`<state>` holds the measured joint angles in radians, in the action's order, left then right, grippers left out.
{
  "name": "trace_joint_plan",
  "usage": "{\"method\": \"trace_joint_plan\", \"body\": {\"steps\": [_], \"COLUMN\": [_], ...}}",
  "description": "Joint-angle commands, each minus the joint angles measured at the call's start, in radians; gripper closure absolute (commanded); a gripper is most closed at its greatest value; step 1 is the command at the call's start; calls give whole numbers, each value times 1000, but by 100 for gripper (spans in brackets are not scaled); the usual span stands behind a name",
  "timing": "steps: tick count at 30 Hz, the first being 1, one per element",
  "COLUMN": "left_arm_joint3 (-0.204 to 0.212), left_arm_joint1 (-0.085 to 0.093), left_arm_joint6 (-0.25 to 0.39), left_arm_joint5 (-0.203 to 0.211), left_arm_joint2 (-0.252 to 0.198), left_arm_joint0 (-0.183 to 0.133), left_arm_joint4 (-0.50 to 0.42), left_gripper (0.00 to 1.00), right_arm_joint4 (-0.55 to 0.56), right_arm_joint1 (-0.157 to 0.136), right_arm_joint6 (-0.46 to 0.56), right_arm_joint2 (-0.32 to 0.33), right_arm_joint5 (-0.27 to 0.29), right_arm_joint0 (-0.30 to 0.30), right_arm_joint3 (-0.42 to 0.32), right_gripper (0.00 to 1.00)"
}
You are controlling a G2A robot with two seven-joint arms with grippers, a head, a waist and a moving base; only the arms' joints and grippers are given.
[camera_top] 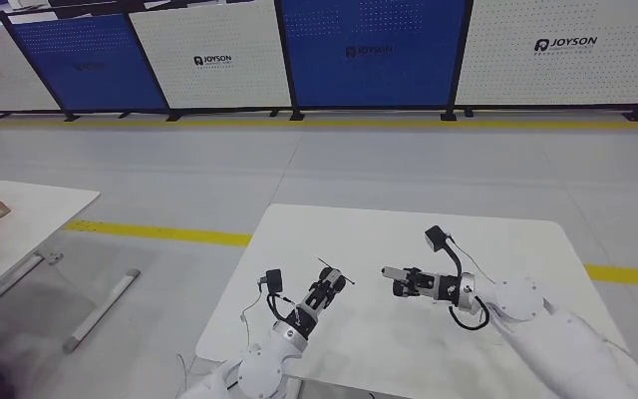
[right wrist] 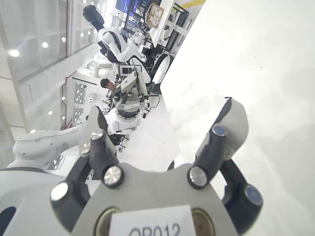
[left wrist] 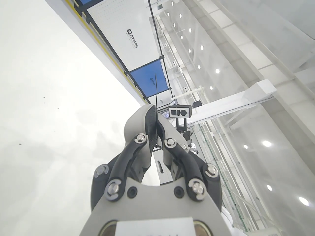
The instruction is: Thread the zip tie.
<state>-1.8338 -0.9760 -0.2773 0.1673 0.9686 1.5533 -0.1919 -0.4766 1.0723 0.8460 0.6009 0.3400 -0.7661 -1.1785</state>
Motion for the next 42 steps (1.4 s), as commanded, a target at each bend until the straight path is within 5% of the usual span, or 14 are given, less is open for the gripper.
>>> {"method": "trace_joint_plan", "body": {"steps": [1,11,34,42], "left_arm_joint3": [3,7,12,15], "left_arm_joint1": [-2,-32,-40,-53], "left_arm_joint6": [8,5,-14,3], "left_arm_joint5": [-8,-101,-120,-116], "left_arm_joint2": [-1,-30,-30,-30], "left_arm_joint0": [-2,-35,-45,-44], "left_arm_joint4": [-9,-80,-79,-112], "left_gripper": [100,100,100,100], "right_arm_joint4": [16,18,18,124], "right_arm_joint1": [1,58,58,74], "right_arm_joint6": [-1,128,128,75], "right_arm_joint2": [1,49,49,85], "right_arm_joint5": [0,0,0,0], "right_arm_joint0": [-7,-35,-35,-57], "right_arm_joint3": [-13,-2,-2,-34], "right_gripper": [0,0,0,0]}}
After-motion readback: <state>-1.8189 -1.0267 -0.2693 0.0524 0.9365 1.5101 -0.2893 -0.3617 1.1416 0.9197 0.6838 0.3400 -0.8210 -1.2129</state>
